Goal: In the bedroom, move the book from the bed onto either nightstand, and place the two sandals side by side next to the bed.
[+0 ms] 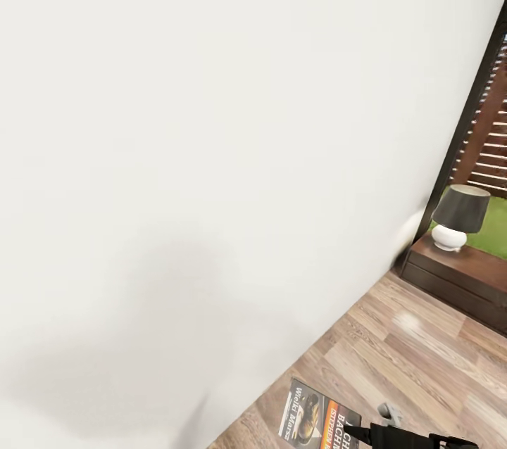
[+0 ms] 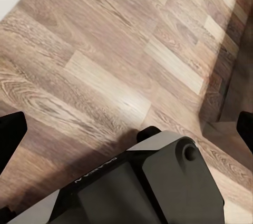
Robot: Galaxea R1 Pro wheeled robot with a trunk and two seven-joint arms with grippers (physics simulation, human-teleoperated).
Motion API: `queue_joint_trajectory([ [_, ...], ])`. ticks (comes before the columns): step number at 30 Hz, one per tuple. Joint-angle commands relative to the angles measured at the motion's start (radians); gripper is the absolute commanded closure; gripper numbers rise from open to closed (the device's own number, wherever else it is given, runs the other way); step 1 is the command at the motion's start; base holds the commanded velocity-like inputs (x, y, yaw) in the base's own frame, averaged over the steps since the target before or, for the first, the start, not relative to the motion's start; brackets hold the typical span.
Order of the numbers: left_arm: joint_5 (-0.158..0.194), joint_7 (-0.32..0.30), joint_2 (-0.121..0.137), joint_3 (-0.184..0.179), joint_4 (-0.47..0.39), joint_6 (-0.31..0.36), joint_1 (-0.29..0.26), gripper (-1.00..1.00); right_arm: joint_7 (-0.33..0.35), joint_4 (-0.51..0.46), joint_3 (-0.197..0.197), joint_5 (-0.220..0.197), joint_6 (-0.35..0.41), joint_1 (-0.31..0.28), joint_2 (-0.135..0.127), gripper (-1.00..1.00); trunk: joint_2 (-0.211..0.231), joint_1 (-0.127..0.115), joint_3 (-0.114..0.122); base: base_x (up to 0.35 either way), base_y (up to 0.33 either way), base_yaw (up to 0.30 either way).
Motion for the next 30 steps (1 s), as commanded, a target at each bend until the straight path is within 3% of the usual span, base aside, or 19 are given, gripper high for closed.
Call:
queue_joint_trajectory([
  [1,0.004,0.000,0.001,-0.008,0.001,-0.007,-0.001,-1.00,0.002,0.002,-0.009,0.004,0.010,-0.002,-0.001,1.00,-0.002,0.001,-0.002,0.000,0.000,-0.212],
  [9,0.003,0.000,0.001,-0.008,0.001,-0.007,-0.001,-1.00,0.002,0.002,-0.009,0.004,0.010,-0.002,0.000,1.00,-0.002,0.001,-0.002,0.005,0.000,-0.212],
  [19,0.003,0.001,0.001,-0.008,0.000,-0.007,-0.001,-1.00,0.002,0.002,-0.009,0.004,0.010,-0.002,-0.001,1.00,-0.002,0.001,-0.002,0.178,0.000,-0.212],
  [30,0.004,0.002,0.001,-0.008,0.001,-0.008,-0.001,-1.00,0.002,0.002,-0.009,0.004,0.010,-0.002,0.000,1.00,-0.002,0.001,-0.002,0.008,0.000,-0.212],
])
